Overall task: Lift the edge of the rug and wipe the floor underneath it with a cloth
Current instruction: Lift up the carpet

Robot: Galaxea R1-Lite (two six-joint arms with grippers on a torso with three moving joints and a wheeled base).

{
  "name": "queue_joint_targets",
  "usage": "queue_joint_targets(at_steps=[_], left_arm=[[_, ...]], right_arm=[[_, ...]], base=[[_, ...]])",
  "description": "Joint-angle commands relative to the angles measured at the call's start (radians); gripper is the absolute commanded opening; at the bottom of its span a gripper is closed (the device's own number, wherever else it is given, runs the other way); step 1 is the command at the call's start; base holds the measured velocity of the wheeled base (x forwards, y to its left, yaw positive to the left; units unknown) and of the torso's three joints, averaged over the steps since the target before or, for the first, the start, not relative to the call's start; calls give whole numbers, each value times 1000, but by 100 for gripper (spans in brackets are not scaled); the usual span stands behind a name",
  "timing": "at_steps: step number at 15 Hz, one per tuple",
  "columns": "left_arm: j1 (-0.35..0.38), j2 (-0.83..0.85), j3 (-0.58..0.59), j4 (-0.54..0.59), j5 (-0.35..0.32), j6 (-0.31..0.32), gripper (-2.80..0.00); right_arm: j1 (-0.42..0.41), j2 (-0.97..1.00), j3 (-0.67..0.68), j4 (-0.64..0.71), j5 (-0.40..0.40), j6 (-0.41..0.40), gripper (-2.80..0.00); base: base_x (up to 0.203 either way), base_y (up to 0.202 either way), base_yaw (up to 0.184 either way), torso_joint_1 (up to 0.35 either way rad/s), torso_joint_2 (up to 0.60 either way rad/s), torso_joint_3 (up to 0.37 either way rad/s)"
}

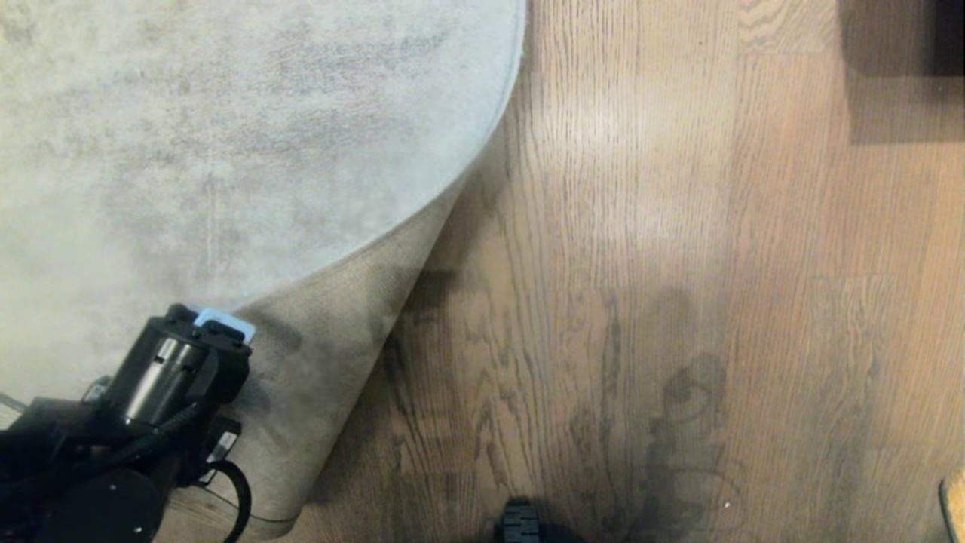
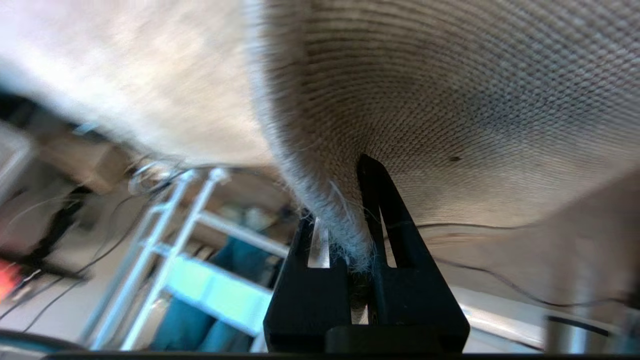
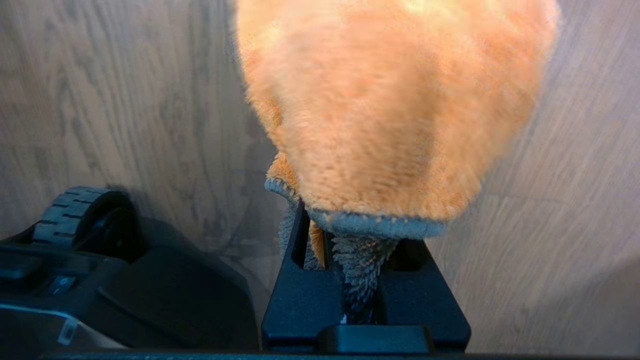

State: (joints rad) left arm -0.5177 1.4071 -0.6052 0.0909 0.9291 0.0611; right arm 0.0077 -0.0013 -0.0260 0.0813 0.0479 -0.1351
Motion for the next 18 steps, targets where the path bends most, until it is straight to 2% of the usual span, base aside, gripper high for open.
queue_joint_targets(at_steps=[1,8,15,18], left_arm=[[0,20,-18,0,-36,-1,-280],[5,108,-138,0,-118,-6,-280],[-10,208,-248,0,-144,-6,-280],[-42,217,-294,3,-144,-4,-280]], right_arm=[[0,1,0,0,1,-1,-280],[0,1,0,0,0,-1,-280],[0,1,0,0,1,-1,-280],[0,1,0,-2,1,-3,-280]], base=[[0,0,0,0,0,0],[0,0,0,0,0,0],[0,0,0,0,0,0],[0,0,0,0,0,0]])
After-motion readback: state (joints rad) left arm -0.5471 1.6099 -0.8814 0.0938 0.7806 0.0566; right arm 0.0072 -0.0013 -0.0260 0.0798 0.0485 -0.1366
